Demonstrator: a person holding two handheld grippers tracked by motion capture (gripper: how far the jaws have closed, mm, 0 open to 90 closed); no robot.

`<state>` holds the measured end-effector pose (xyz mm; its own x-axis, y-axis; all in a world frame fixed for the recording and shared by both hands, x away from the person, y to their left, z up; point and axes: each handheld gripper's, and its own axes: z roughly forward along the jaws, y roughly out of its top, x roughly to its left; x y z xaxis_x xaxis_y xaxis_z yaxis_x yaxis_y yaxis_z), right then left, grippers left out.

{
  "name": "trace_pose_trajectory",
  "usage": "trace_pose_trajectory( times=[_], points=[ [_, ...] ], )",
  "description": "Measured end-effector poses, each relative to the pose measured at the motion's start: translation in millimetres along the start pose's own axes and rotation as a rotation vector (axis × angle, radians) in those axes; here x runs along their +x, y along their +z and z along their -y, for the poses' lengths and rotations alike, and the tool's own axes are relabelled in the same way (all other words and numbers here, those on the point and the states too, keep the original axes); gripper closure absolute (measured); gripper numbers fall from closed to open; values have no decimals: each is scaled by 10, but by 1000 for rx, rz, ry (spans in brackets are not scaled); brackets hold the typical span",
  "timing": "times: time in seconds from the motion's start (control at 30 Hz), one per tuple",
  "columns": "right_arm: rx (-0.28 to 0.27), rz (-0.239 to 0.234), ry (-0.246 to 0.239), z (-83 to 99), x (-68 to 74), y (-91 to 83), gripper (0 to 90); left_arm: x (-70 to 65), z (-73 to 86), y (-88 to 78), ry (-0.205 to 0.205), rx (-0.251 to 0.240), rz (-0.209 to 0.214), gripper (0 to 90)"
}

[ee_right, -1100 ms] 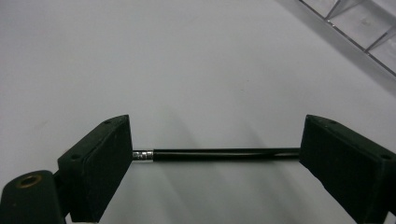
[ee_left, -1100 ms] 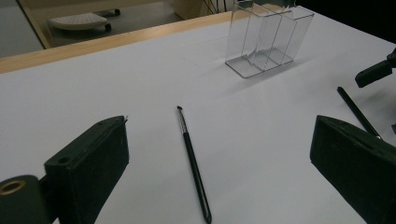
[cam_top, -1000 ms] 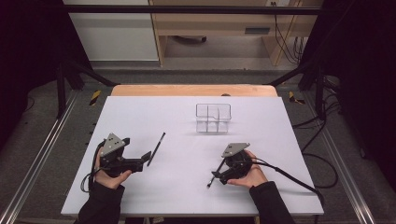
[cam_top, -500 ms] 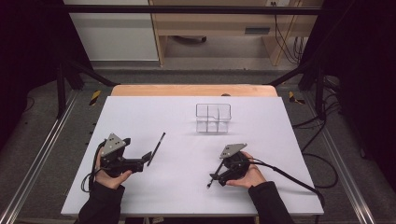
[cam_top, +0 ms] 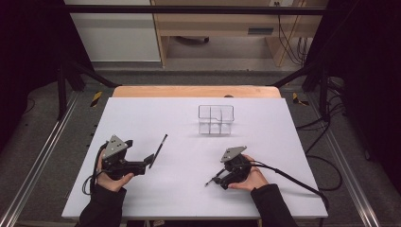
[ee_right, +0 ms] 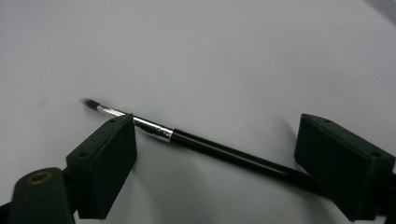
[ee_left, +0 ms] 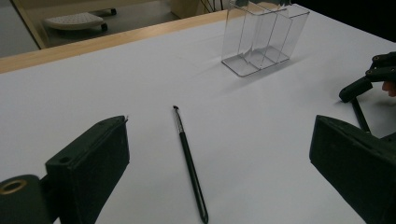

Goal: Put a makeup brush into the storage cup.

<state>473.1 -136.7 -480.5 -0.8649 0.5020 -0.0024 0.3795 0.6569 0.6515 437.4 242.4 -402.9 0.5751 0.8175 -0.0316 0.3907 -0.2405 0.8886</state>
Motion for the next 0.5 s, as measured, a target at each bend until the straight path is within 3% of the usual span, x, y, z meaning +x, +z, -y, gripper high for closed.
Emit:
trace_pose_trajectory(
  times=[0.5],
  points=[
    [1,23,17,2,36,-67,381,7,-8,-24,-5,-10,0,43]
  ],
)
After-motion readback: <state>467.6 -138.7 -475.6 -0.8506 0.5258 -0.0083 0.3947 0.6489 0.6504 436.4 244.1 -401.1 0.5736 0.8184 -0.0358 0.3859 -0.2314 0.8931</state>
